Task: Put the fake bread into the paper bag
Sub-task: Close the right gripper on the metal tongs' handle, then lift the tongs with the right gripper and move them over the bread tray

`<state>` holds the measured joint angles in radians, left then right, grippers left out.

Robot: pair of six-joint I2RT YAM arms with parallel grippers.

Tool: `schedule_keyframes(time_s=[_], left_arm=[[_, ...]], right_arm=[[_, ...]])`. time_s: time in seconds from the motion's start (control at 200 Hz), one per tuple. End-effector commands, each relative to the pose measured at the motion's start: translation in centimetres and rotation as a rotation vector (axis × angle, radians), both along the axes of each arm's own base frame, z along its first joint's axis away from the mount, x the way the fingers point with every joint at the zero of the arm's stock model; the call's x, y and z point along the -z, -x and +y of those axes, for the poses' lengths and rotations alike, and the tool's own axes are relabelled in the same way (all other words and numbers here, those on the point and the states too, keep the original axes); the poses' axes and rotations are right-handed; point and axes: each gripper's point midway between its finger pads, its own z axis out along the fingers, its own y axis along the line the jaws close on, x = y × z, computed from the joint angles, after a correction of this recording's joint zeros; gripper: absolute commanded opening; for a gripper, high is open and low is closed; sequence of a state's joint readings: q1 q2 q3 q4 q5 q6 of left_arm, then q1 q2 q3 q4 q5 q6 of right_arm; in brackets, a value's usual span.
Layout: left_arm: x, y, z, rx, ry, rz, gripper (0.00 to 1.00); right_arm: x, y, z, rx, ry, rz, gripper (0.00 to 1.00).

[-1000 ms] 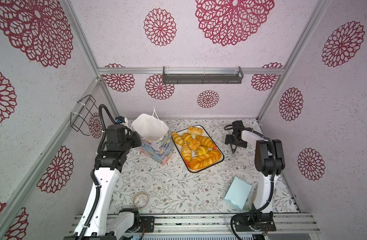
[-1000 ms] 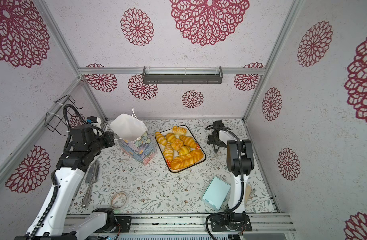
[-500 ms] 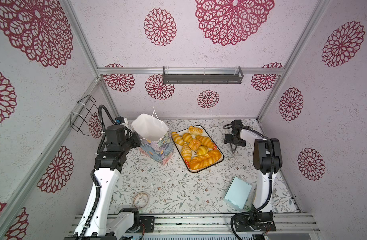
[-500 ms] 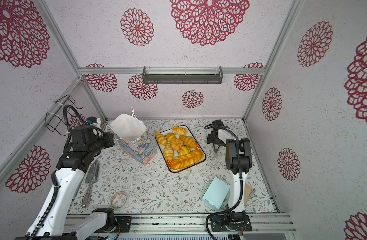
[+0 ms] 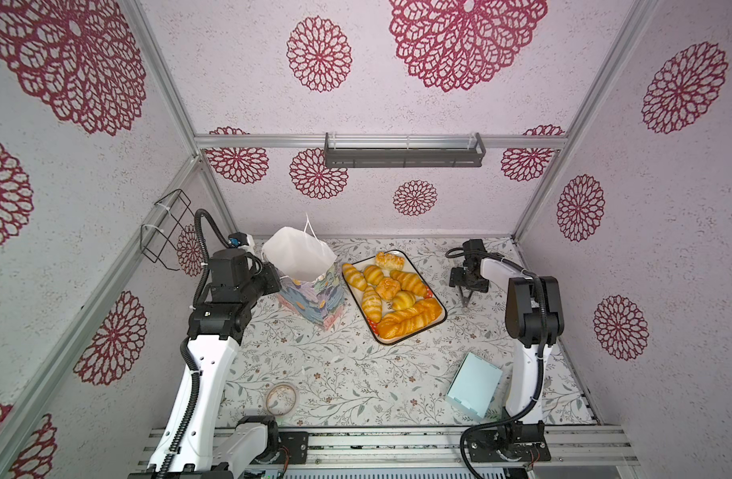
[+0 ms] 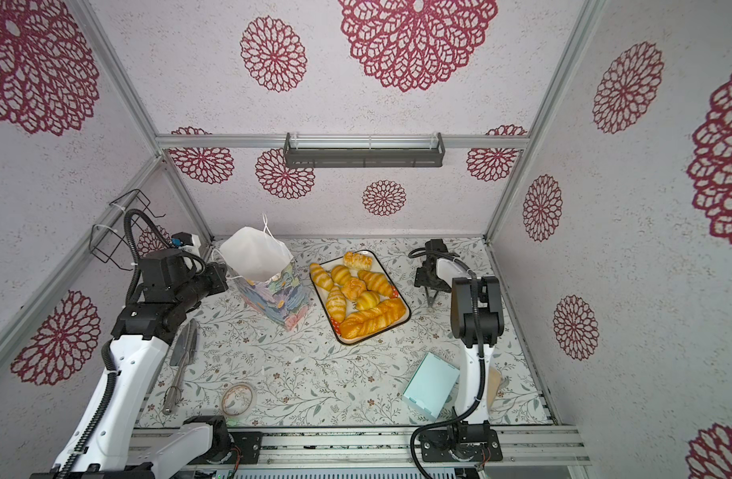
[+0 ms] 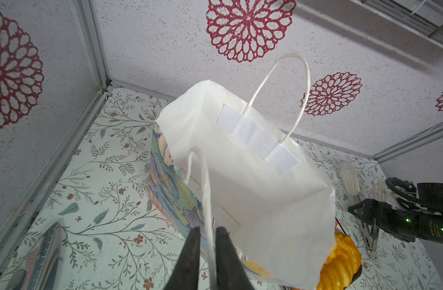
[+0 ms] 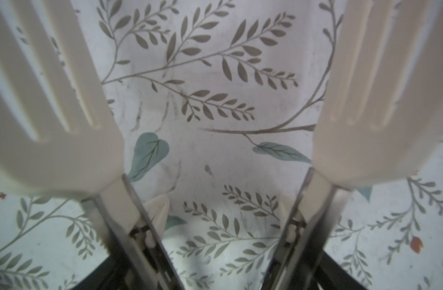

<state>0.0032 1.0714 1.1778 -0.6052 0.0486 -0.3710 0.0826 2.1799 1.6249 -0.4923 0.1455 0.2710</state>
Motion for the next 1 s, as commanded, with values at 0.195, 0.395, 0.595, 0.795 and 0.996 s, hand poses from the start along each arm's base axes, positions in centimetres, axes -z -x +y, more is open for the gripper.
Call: schedule_keyframes(time_s=[0.195, 0.395, 0.595, 0.795, 0.996], left_arm=[[-0.3, 0.1, 0.2, -0.004, 0.015, -0.022, 0.16], [-0.3, 0.1, 0.2, -0.003, 0.018, -0.022, 0.16], [-0.4, 0.2, 0.0, 0.006, 0.027, -0.028, 0.16], [-0.5, 0.1, 0.0, 0.008, 0.034, -0.031, 0.16], [-0.4, 0.2, 0.0, 0.009, 0.037, -0.031, 0.16]], right_arm=[[-1.5, 0.5, -0.9, 0.015, 0.007, -0.024, 0.76], [-2.8, 0.6, -1.0, 0.017, 0.005, -0.054, 0.70], [-4.5, 1.1, -1.0, 0.028, -0.005, -0.083, 0.67], [-5.6, 1.8, -0.8, 0.029, -0.018, -0.104, 0.65], [-6.2, 2.6, -0.8, 0.039, -0.030, -0.114, 0.59]])
